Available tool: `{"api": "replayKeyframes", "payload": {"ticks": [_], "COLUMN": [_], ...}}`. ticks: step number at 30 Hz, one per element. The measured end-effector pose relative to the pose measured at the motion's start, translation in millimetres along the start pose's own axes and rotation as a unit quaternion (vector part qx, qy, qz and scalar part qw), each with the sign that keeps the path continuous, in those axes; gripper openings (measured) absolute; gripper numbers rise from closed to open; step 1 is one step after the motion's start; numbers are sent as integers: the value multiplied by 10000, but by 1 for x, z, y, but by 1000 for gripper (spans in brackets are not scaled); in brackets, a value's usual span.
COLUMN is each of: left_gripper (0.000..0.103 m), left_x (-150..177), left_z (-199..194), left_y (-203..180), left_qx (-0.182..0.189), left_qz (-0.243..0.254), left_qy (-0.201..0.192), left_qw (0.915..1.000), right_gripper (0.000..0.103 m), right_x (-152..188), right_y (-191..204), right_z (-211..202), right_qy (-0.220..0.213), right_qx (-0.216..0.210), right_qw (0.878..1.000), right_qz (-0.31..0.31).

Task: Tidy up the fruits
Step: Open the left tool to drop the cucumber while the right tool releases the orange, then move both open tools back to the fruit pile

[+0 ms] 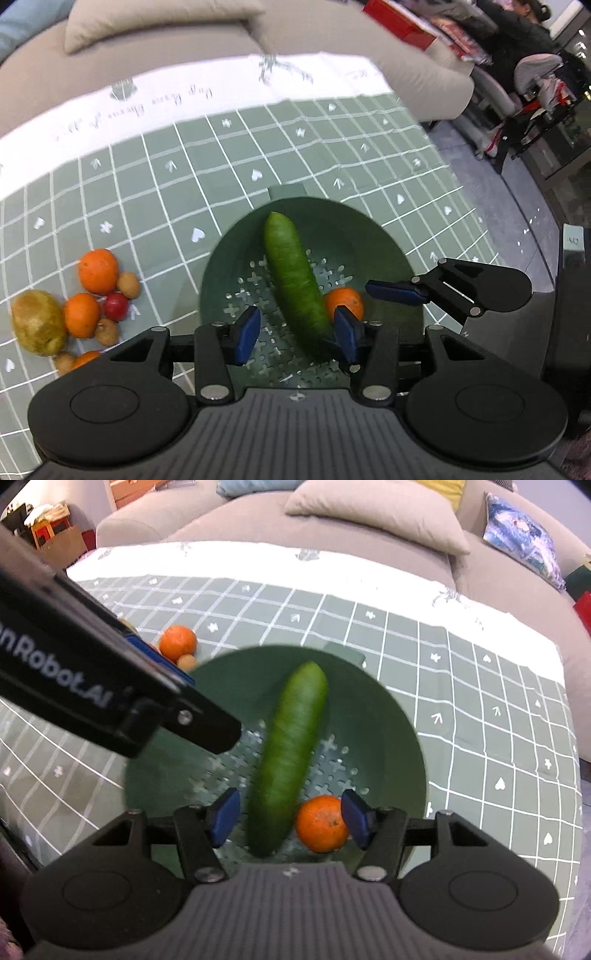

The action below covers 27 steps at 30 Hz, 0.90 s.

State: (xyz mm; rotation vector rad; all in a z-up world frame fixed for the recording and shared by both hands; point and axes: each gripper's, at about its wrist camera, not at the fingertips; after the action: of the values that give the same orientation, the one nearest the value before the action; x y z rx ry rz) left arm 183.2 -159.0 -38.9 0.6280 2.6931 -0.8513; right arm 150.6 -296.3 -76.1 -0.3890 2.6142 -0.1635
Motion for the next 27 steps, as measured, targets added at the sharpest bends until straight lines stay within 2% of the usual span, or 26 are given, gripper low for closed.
{"api": "replayKeyframes", "payload": {"ticks": [5, 9, 13, 18, 21, 27], "left_gripper": [55, 55, 55, 55, 55, 55], "left_x": [20, 46, 72, 102, 117, 136], "left_z": [-38, -66, -90, -113, -121, -123], "left_y": [4, 14, 35, 64, 80, 103], "left_qx": [-66, -324, -588, -827, -893, -940], "left_qz": [85, 130, -39, -385, -549, -886], "left_qy": [-404, -779, -1115, -1498, -1690, -1826], "left_qw": [9991, 9963, 9920, 9845, 9800, 9747], "right_gripper": [60, 69, 69, 68, 62, 59], "right_x": [2, -3, -6, -8, -7, -8], "right_y": [15, 35, 60, 86, 101, 128], "right_z": [-27, -44, -56, -61, -63, -52], "right_qy": [-249, -454, -712, -962, -1074, -939], "right_qx": [-54, -190, -210, -313, -323, -335], "right_qw": [9993, 9974, 9955, 9920, 9908, 9931], "right_qz": [282, 533, 585, 759, 751, 621]}}
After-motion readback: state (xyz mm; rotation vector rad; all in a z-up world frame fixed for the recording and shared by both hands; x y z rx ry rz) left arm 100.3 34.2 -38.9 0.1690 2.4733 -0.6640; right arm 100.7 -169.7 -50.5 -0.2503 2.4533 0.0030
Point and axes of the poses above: each gripper's, at about its wrist camera, not at the fingertips, and z roughly the way its jaws point, y to its left, x to its underside, and after that the axes turned 14 degrees about x, right-handed
